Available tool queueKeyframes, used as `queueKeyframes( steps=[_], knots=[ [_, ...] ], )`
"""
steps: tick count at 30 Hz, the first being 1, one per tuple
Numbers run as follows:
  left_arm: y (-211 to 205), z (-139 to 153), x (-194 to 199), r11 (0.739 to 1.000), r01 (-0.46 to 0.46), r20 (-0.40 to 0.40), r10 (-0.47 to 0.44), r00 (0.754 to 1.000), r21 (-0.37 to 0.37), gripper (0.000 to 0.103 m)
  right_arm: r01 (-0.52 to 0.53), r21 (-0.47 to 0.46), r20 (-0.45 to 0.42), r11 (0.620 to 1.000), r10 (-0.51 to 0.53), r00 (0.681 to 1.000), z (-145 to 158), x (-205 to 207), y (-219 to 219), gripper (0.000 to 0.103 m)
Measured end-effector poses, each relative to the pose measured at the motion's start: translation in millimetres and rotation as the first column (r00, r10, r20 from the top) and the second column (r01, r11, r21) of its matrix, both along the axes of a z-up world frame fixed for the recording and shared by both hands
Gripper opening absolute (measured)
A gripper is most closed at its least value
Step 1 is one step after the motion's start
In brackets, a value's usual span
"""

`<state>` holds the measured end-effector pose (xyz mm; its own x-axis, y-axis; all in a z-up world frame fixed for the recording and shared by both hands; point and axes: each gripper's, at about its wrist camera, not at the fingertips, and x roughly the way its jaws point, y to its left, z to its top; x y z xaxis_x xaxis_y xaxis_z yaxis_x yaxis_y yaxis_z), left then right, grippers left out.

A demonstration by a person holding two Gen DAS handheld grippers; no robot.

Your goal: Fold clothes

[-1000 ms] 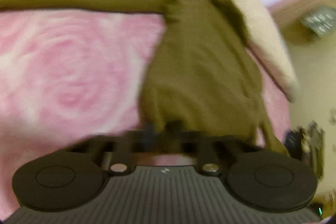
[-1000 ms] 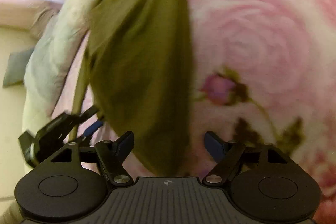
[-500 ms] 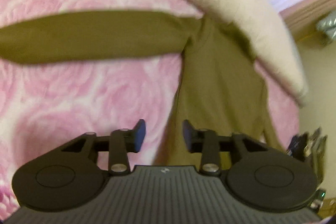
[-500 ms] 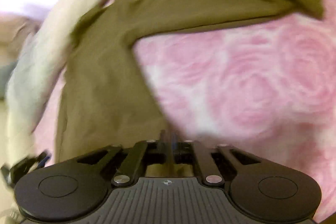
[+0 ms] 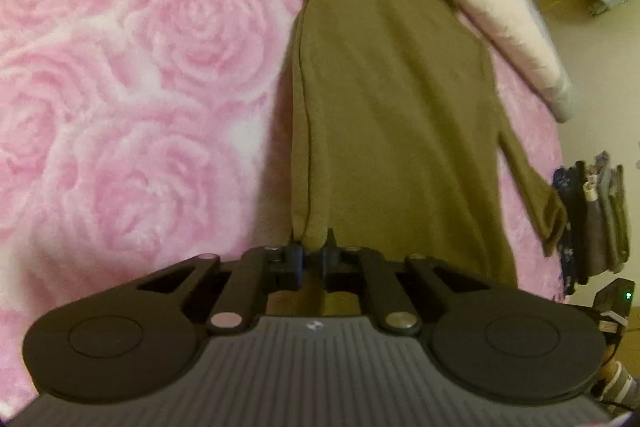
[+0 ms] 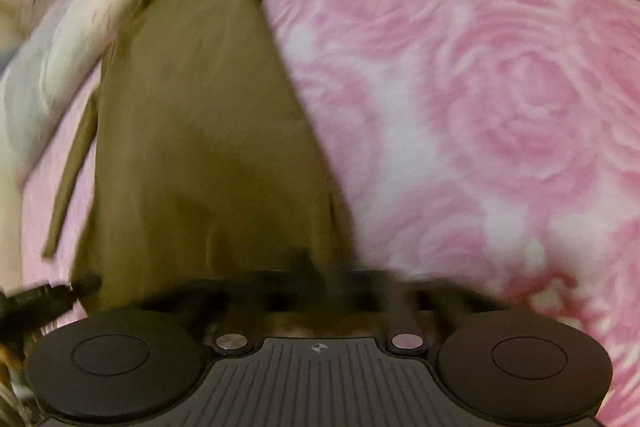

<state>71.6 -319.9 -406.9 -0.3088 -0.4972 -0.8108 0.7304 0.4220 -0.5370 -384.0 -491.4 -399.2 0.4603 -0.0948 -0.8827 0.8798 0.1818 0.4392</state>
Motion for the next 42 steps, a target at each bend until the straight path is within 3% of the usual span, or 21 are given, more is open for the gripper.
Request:
queueKeyframes(
  steps=[4,6,8,9,11,14,16,17,21,24,27,31,33,34,36,38,41,42],
  knots=[
    [33.1,30.4,12.3,0.998,-0.056,-0.003,0.056,0.998,-0.018,0.005,-0.053,-0.058,-0.028,0.997,0.051,0.998,30.2,-15.7,-4.5,0.001],
    [41.4,23.4,3.5,0.999,-0.040,0.000,0.040,0.999,0.022,0.006,-0.071,-0.048,-0.044,0.996,0.069,0.997,35.7,-23.4,-4.6,0.001],
    [49.4,16.2,-5.4,0.998,-0.023,0.004,0.023,1.000,0.063,0.007,-0.086,-0.010,-0.068,0.996,0.086,0.994,27.0,-24.1,1.8,0.001],
    [50.6,9.4,-10.7,0.996,-0.022,0.022,0.020,1.000,0.086,0.013,-0.091,0.014,-0.080,0.996,0.092,0.993,20.3,-23.5,5.6,0.001],
    [53.3,-5.6,-21.3,0.983,-0.031,0.074,0.018,0.997,0.181,0.016,-0.091,0.056,-0.102,0.994,0.097,0.990,8.1,-23.2,12.8,0.001],
    [57.8,-3.6,-27.3,0.978,-0.006,0.102,-0.016,0.995,0.207,0.019,-0.044,0.076,-0.109,0.996,0.052,0.993,-0.8,-30.3,19.1,0.003],
    [60.0,4.2,-24.5,0.973,-0.003,0.121,-0.025,0.992,0.231,0.021,-0.033,0.063,-0.122,0.997,0.041,0.992,6.9,-39.0,15.6,0.057],
    [60.2,10.7,-21.8,0.974,-0.016,0.138,-0.016,0.990,0.226,0.021,-0.009,0.022,-0.135,1.000,0.012,0.991,14.3,-48.1,11.8,0.066],
    [50.7,33.1,-15.8,0.986,-0.083,0.166,0.059,0.984,0.143,0.021,0.147,-0.151,-0.195,0.978,-0.175,0.965,40.3,-95.9,-16.9,0.067],
    [26.6,44.0,-19.5,0.991,-0.111,0.160,0.098,0.982,0.073,0.021,0.291,-0.249,-0.180,0.924,-0.339,0.923,46.1,-137.4,-48.5,0.067],
    [3.7,45.8,-29.0,0.994,-0.098,0.122,0.092,0.988,0.040,0.021,0.338,-0.322,-0.189,0.884,-0.410,0.892,45.2,-167.1,-75.4,0.067],
    [-18.9,41.6,-45.5,0.998,-0.041,0.122,0.036,0.992,0.044,0.021,0.388,-0.342,-0.098,0.856,-0.443,0.891,41.5,-183.6,-108.2,0.067],
    [-30.8,32.9,-51.8,0.998,-0.022,0.120,0.015,0.993,0.060,0.021,0.291,-0.318,-0.156,0.902,-0.353,0.923,33.3,-172.3,-129.7,0.066],
    [-36.9,28.3,-54.3,0.998,-0.013,0.120,0.005,0.993,0.069,0.021,0.234,-0.308,-0.185,0.922,-0.300,0.936,30.5,-166.1,-139.1,0.062],
    [-45.7,27.8,-60.3,0.997,0.008,0.130,-0.018,0.991,0.077,0.021,0.167,-0.306,-0.214,0.937,-0.239,0.947,28.1,-158.9,-158.0,0.042],
    [-52.6,29.4,-63.5,0.997,0.015,0.144,-0.026,0.989,0.081,0.021,0.346,-0.396,-0.099,0.851,-0.414,0.905,41.6,-178.8,-177.4,0.042],
    [-61.7,30.8,-65.3,0.996,-0.002,0.142,-0.010,0.990,0.087,0.021,0.634,-0.379,0.043,0.674,-0.672,0.739,53.2,-226.5,-196.4,0.043],
    [-64.2,30.9,-65.9,0.996,-0.010,0.134,-0.002,0.991,0.087,0.021,0.687,-0.355,0.070,0.634,-0.714,0.696,55.1,-239.7,-200.2,0.043]
  ],
)
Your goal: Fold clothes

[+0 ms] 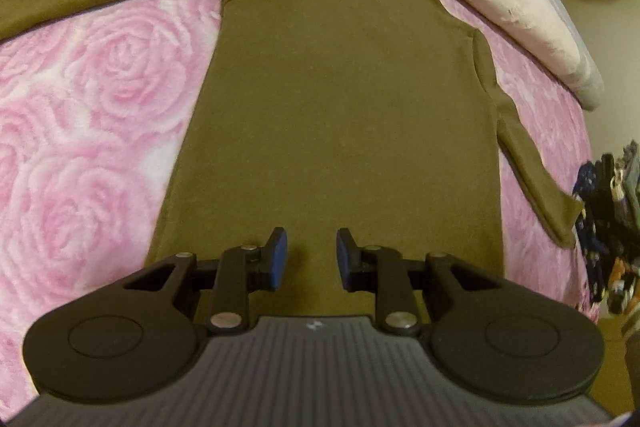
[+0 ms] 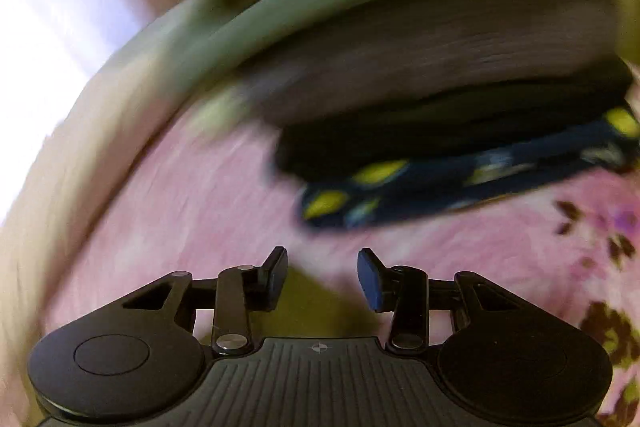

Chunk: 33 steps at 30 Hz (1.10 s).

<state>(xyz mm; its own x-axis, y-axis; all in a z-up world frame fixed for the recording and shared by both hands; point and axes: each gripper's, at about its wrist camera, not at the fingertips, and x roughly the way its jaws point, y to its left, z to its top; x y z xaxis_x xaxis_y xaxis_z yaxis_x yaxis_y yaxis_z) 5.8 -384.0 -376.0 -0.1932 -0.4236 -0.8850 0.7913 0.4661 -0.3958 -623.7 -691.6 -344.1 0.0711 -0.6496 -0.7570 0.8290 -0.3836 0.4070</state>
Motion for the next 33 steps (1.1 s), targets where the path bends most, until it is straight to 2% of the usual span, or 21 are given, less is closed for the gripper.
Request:
queueKeyframes(
  steps=[3,5,7,12,13,14,15,18,19,21,24,27,29,30,31,32,33],
  knots=[
    [-8.6,-2.7,-3.8,1.000,-0.015,-0.020,0.015,1.000,0.010,0.021,-0.067,0.050,0.048,0.996,0.065,0.997,-1.1,-13.1,12.7,0.043],
    [-14.3,-6.0,-6.7,1.000,-0.018,-0.029,0.018,0.999,0.017,0.021,-0.085,0.083,0.129,0.993,0.074,0.989,-12.5,-19.3,28.4,0.043],
    [-19.4,-7.8,-9.4,1.000,-0.013,-0.029,0.014,0.999,0.021,0.021,-0.073,0.098,0.226,0.993,0.049,0.973,-28.1,-22.2,38.8,0.043],
    [-25.7,-9.0,-10.6,0.999,0.006,-0.012,-0.006,1.000,0.031,0.022,0.024,0.072,0.330,0.997,-0.046,0.943,-62.6,-15.4,27.0,0.042],
    [-25.7,-8.8,-9.8,0.999,0.005,-0.008,-0.005,1.000,0.034,0.022,0.041,0.077,0.339,0.996,-0.065,0.938,-66.8,-14.7,23.4,0.027],
    [-25.6,-8.5,-8.9,0.999,0.004,-0.004,-0.004,1.000,0.036,0.022,0.040,0.086,0.335,0.996,-0.066,0.940,-67.6,-11.0,20.0,0.009],
    [-24.5,-7.4,-6.9,0.999,-0.001,-0.005,0.002,1.000,0.033,0.022,0.023,0.087,0.314,0.996,-0.049,0.948,-64.0,-7.7,19.0,0.002],
    [-20.5,-4.1,-0.6,1.000,-0.016,-0.008,0.016,1.000,0.023,0.022,0.042,-0.046,0.204,0.998,-0.032,0.978,-33.5,-8.6,40.3,0.002],
    [-18.4,-4.3,1.7,1.000,-0.022,-0.012,0.022,1.000,0.021,0.022,0.068,-0.092,0.173,0.993,-0.051,0.984,-22.8,-12.9,50.8,0.002],
    [-14.1,-7.5,5.2,0.999,-0.036,-0.022,0.036,0.999,0.025,0.022,0.133,-0.118,0.143,0.984,-0.116,0.983,-13.0,-26.5,66.4,0.002],
    [-6.0,-14.3,10.1,0.998,-0.062,-0.043,0.064,0.997,0.032,0.022,0.178,-0.023,0.137,0.984,-0.174,0.975,-26.1,-39.3,71.3,0.002],
    [4.3,-14.5,19.4,0.995,-0.089,-0.033,0.090,0.995,0.035,0.022,0.195,0.095,0.143,0.976,-0.207,0.968,-52.6,-39.3,68.0,0.002],
    [11.3,-11.7,29.9,0.993,-0.112,-0.016,0.113,0.994,0.028,0.026,0.232,0.093,0.149,0.968,-0.244,0.958,-50.5,-37.2,68.9,0.009],
    [15.3,-9.0,39.5,0.990,-0.138,0.002,0.138,0.990,0.020,0.028,0.250,0.090,0.146,0.964,-0.261,0.954,-46.9,-35.3,69.1,0.031],
    [19.3,-6.4,50.0,0.985,-0.174,0.015,0.173,0.985,0.009,0.029,0.264,0.087,0.137,0.961,-0.274,0.952,-41.7,-32.5,69.3,0.065],
    [23.4,-3.9,60.7,0.978,-0.210,0.029,0.210,0.977,-0.002,0.030,0.269,0.079,0.111,0.960,-0.276,0.955,-33.4,-27.6,69.8,0.080],
    [28.1,-1.3,74.1,0.967,-0.256,0.045,0.256,0.966,-0.019,0.033,0.268,0.069,0.080,0.961,-0.273,0.959,-25.1,-21.9,70.6,0.084]
  ],
)
